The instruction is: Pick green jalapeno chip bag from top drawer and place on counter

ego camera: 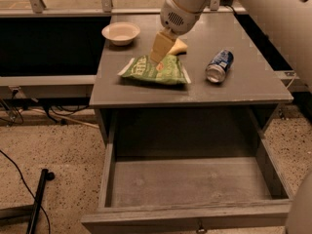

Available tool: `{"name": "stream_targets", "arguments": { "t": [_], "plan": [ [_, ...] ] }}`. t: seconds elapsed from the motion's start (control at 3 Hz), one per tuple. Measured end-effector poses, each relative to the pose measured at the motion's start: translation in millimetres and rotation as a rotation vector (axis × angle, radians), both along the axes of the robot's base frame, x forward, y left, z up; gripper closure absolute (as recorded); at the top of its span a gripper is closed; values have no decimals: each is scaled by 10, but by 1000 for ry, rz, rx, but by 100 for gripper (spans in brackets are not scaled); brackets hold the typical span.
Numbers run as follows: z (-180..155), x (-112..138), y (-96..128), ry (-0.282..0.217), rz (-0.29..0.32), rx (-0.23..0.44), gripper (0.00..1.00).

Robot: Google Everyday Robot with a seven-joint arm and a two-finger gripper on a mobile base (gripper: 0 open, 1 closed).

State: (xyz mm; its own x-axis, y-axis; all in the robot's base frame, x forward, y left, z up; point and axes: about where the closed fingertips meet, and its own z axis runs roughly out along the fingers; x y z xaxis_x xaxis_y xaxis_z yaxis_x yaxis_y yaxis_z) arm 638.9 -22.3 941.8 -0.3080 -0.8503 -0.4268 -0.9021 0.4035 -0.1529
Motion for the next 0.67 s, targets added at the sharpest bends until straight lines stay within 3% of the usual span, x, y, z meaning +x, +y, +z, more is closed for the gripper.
{"name": "stream_targets", "arguments": {
  "t": [0.33,0.67],
  "plan": [
    [-13,5,12,1,2,0,0],
    [-13,5,13,1,2,0,0]
  ]
}}
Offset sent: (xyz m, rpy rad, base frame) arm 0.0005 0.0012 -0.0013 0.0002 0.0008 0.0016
